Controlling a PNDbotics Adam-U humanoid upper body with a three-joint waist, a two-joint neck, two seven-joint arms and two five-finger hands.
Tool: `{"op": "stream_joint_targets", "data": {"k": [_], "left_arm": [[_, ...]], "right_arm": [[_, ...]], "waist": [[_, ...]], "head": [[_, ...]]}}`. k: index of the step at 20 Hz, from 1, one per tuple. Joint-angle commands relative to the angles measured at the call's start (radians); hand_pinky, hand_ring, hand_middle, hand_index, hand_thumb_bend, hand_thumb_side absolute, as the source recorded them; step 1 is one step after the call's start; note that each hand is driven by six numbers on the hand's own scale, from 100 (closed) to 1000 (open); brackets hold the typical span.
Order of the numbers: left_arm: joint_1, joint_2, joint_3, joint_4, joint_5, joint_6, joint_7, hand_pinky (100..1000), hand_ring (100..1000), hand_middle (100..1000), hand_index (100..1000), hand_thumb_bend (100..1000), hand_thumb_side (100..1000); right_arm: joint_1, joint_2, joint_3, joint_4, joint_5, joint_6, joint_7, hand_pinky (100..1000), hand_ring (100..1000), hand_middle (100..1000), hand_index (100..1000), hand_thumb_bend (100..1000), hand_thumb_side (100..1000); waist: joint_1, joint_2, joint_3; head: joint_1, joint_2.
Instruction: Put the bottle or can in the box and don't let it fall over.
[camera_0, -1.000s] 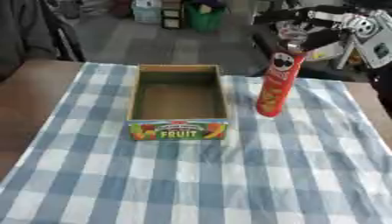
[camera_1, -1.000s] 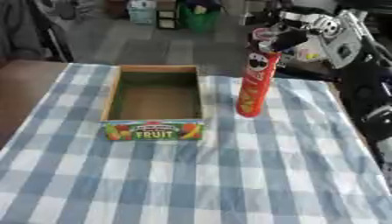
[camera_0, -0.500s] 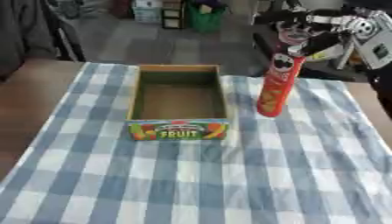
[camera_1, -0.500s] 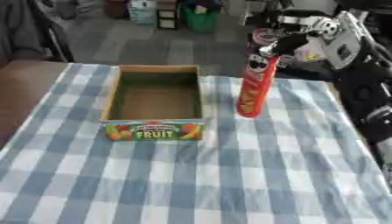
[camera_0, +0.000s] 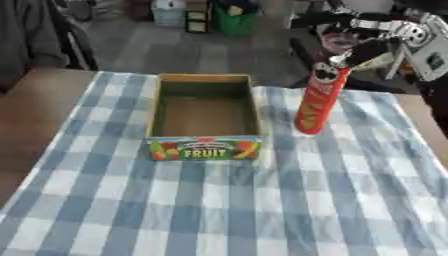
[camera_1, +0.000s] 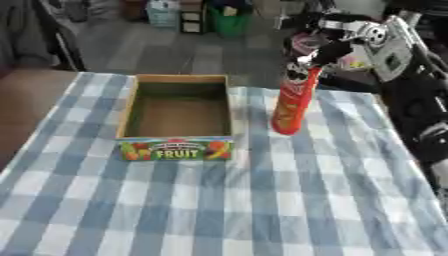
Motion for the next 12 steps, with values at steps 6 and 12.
{"op": "stream_joint_targets", "data": {"k": [6,12], "left_arm": [[-0.011,0.02,0.007,-0.018,0.005,0.0,0.005,789,744,739,858,573,611],[-0.01,0.021,0.007,-0.017,0.006,0.001,0.006,789,744,739,858,572,610]], "right_arm": [[-0.017,-0.028,0.002,-0.051,0.06,0.0,-0.085,354,526,598,707,100,212],[-0.035,-0.028,0.011,-0.127,0.061,-0.009,-0.113,346,523,595,701,100,204]], "waist": [[0.001,-0.012,0.002],[0.0,-0.017,-0.002]], "head": [[0.001,-0.017],[0.007,-0.015]]}}
